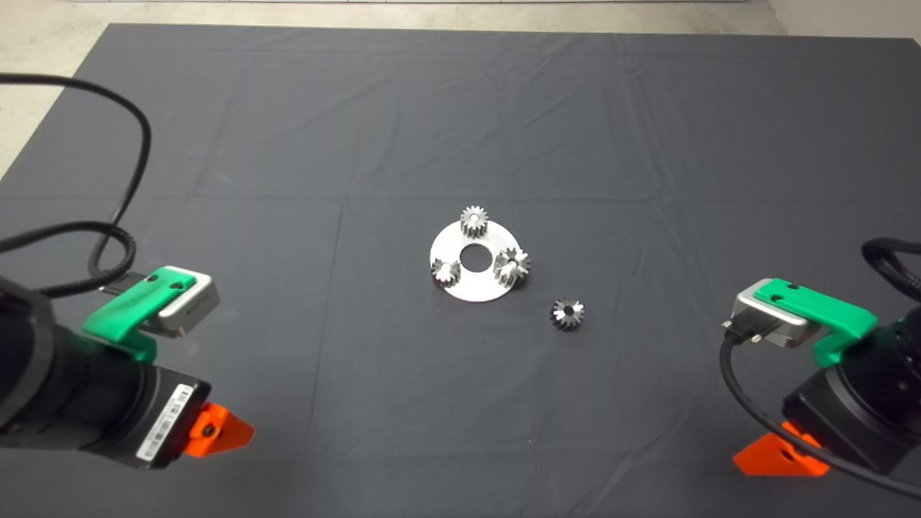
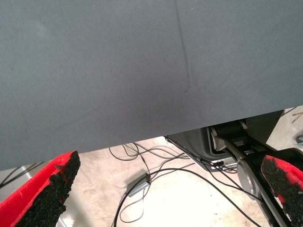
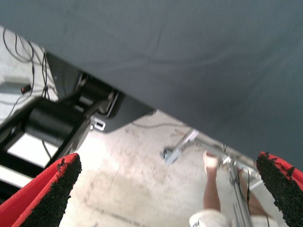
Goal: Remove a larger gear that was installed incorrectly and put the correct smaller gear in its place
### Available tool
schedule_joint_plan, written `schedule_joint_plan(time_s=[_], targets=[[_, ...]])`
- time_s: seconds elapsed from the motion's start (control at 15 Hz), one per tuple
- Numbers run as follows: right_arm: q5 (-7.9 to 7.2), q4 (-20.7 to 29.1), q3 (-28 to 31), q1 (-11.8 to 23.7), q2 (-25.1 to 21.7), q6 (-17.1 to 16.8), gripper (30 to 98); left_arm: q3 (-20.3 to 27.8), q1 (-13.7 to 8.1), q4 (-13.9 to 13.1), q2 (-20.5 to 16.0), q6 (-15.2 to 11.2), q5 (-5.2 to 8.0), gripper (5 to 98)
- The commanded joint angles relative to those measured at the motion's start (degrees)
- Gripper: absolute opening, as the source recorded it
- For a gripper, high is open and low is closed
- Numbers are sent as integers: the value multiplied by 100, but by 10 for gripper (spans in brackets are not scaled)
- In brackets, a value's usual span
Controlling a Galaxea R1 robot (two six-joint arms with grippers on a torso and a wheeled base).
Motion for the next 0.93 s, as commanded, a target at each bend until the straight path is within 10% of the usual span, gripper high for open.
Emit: schedule_joint_plan(time_s=[0.0, 0.87], targets=[[12, -895, -417, -135, 51, -214, 977, 58, -79, -96, -70, -2, 224, 982], [21, -3303, -2786, -1469, 1717, -2817, 977, 119, -79, -87, -88, -11, 242, 982]])
